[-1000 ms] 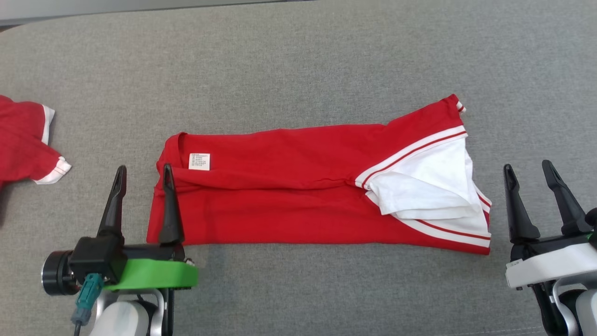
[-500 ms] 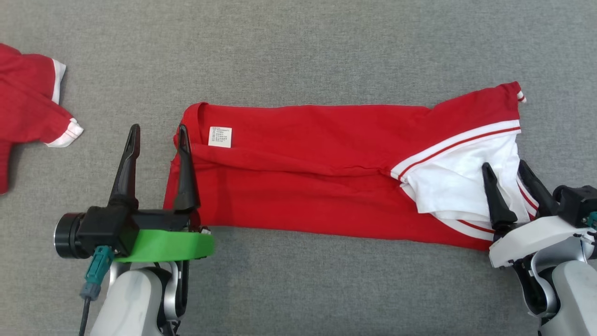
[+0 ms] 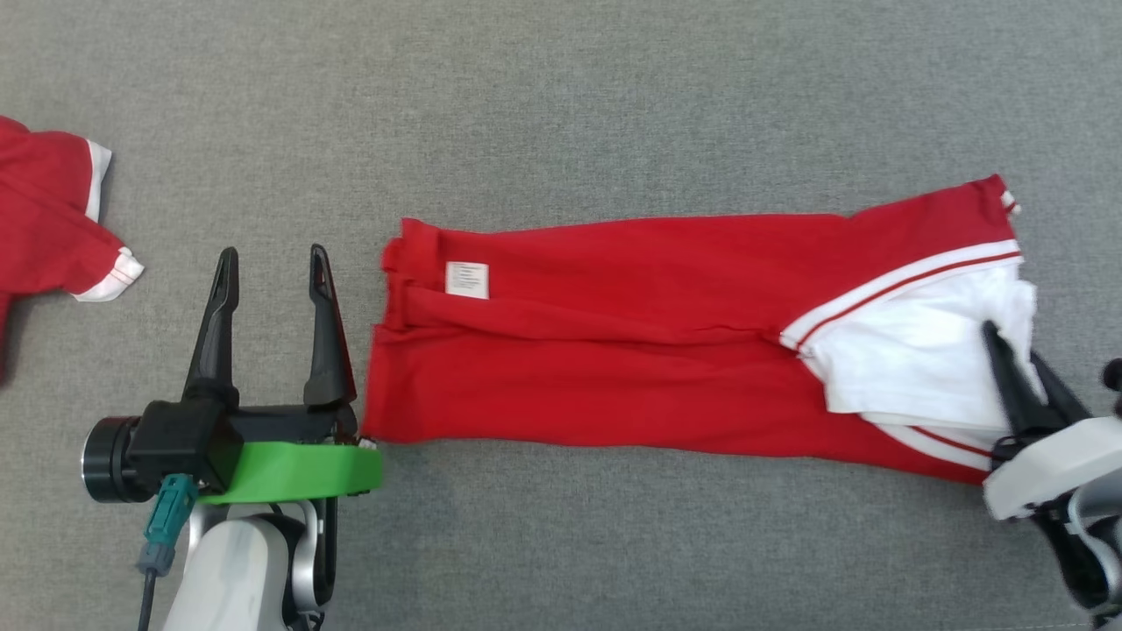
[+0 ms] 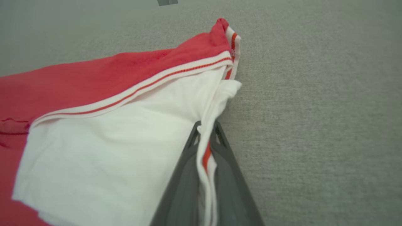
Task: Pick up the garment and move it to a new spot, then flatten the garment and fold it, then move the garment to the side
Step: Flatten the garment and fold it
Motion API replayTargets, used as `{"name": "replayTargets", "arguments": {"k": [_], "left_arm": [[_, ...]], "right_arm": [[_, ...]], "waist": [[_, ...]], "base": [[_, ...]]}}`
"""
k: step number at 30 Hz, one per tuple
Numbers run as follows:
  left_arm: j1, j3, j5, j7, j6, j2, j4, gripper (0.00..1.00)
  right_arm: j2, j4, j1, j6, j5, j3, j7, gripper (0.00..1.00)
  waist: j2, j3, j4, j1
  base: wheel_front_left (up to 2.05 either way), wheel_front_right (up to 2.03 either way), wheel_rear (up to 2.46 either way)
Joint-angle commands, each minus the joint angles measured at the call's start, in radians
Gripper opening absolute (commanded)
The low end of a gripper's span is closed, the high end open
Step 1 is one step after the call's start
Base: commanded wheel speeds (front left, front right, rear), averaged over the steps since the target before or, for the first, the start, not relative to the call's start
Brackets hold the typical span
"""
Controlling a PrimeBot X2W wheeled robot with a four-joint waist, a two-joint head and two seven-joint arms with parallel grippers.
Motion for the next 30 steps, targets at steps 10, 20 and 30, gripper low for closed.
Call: {"name": "replayTargets", "arguments": {"k": [10, 20, 30], "left_arm": [[0.028, 0.017, 0.02, -0.003, -0.027, -0.015, 0.016, 1.0], [0.029, 0.019, 0.028, -0.001, -0.042, -0.029, 0.032, 1.0], [0.009, -0.003, 0.03, -0.001, -0.058, -0.046, 0.059, 1.0]], "right_arm": [[-0.115, -0.083, 0.026, -0.002, -0.003, -0.16, 0.075, 0.0], [-0.029, -0.343, -0.137, -0.001, -0.026, 0.148, 0.295, 0.0], [0.235, -0.156, -0.25, -0.001, 0.021, 0.465, 0.253, 0.0]], "waist": [[0.0, -0.053, -0.022, 0.0], [0.0, -0.086, -0.012, 0.0], [0.0, -0.086, 0.04, 0.0]], "base": [[0.0, 0.0, 0.0], [0.0, 0.0, 0.0], [0.0, 0.0, 0.0]]}}
